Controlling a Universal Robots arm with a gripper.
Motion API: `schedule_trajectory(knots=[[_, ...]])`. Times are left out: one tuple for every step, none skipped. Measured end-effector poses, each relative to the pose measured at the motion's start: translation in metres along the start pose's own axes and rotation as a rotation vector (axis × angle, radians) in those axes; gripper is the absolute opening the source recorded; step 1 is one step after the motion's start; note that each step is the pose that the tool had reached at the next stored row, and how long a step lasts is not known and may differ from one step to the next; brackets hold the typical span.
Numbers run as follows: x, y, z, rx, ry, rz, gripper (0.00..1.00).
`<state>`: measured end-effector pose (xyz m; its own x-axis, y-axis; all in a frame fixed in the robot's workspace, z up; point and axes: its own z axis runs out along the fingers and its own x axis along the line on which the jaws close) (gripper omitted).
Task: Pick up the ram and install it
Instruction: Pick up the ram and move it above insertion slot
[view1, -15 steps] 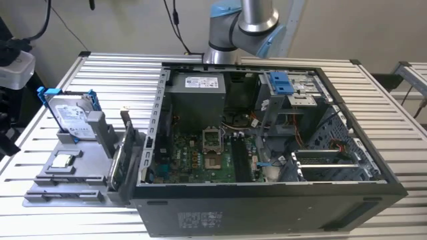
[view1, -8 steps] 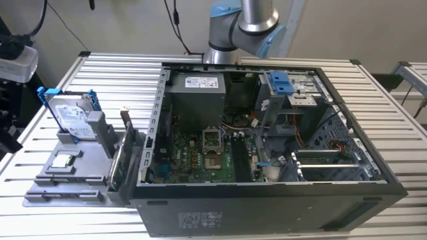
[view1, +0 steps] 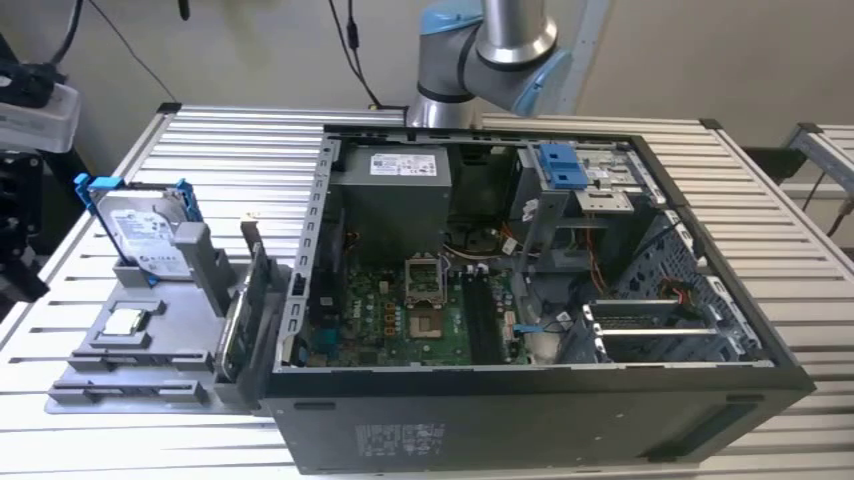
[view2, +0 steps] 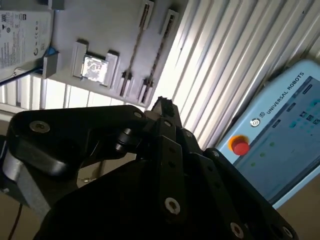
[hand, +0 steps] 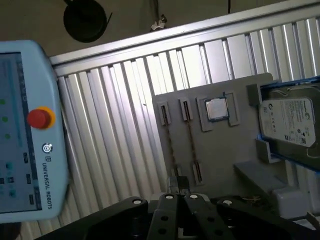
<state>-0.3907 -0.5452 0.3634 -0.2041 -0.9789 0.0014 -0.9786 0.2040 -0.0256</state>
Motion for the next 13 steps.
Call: schedule_trajectory(knots=[[-0.0001, 0.0, 0.0002, 0.0001, -0.0006, -0.017, 0.11], [-0.0001, 0.0, 0.0005, 0.0006, -0.0011, -0.033, 0.11], [-0.0002, 0.0, 0.0008, 0.001, -0.0017, -0.049, 0.11], [-0.0002, 0.0, 0.001, 0.0016, -0.0022, -0.064, 0.11], [-0.0003, 0.0001, 0.0011, 0.002, -0.0027, -0.081, 0.11], [-0.0003, 0.0001, 0.0013, 0.0025, -0.0032, -0.096, 0.11], [-0.0003, 0.0001, 0.0014, 0.0027, -0.0041, -0.111, 0.11], [-0.0004, 0.0002, 0.0015, 0.0027, -0.0051, -0.124, 0.11], [-0.0004, 0.0002, 0.0015, 0.0025, -0.0064, -0.137, 0.11], [-0.0003, 0.0001, 0.0015, 0.0024, -0.0077, -0.148, 0.11], [-0.0003, 0.0001, 0.0015, 0.0023, -0.0088, -0.16, 0.11], [-0.0004, 0.0001, 0.0016, 0.0023, -0.0097, -0.168, 0.11], [-0.0003, 0.0001, 0.0015, 0.0022, -0.0102, -0.175, 0.11]])
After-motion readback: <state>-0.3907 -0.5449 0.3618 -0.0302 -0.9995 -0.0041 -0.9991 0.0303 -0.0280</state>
